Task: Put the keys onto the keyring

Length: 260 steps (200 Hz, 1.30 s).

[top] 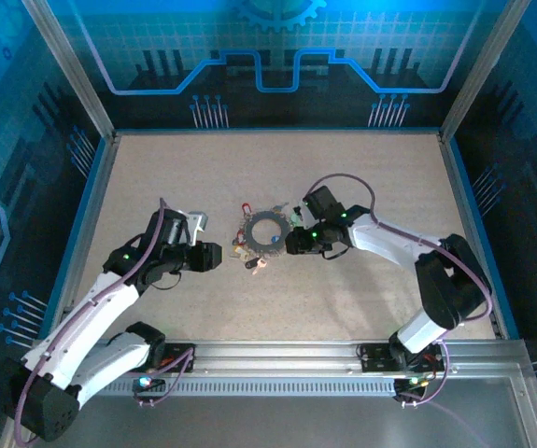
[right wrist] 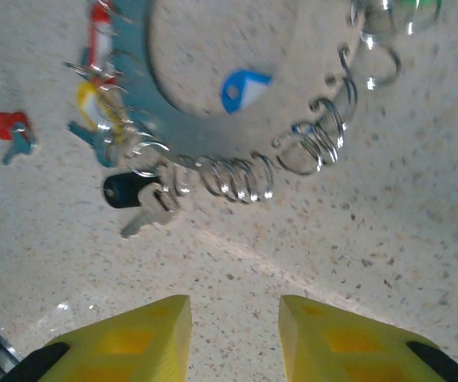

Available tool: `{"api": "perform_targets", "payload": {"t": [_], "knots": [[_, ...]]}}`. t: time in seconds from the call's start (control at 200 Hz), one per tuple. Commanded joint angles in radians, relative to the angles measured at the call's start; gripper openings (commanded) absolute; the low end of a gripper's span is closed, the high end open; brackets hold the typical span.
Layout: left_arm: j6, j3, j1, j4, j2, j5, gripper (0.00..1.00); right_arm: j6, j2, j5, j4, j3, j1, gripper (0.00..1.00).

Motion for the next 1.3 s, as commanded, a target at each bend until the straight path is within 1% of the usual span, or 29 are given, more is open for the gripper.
{"api": "perform_targets", "payload": {"t": [0.0,0.085,0.195,0.41,0.56,1.096,1.296], "knots": [[-0.006,-0.009,0.007,-0.009,-0.001,-0.016,0.48,0.095,0.044,-0.063,0.080,-0.016,0.017,0.34],[0.000,-0.009,0.006,-0.008,0.008,-0.017,0.48,0.128,0.054,-0.051,0.139,-0.039,0.012,0.33],[0.002,-0.005,0.008,-0.011,0.018,-0.016,0.48,0.169,0.076,-0.084,0.243,-0.077,-0.009,0.33],[0.005,-0.005,0.007,-0.010,0.024,-0.013,0.48,0.170,0.120,-0.066,0.260,-0.079,-0.019,0.28],[0.006,-0.002,0.008,-0.011,0.029,-0.008,0.48,0.179,0.125,-0.045,0.276,-0.095,-0.026,0.29],[0.009,-0.002,0.007,-0.013,0.024,-0.007,0.47,0.182,0.171,-0.069,0.353,-0.101,-0.033,0.27],[0.009,-0.003,0.007,-0.014,0.026,-0.006,0.48,0.193,0.188,-0.074,0.360,-0.095,-0.039,0.23]]}}
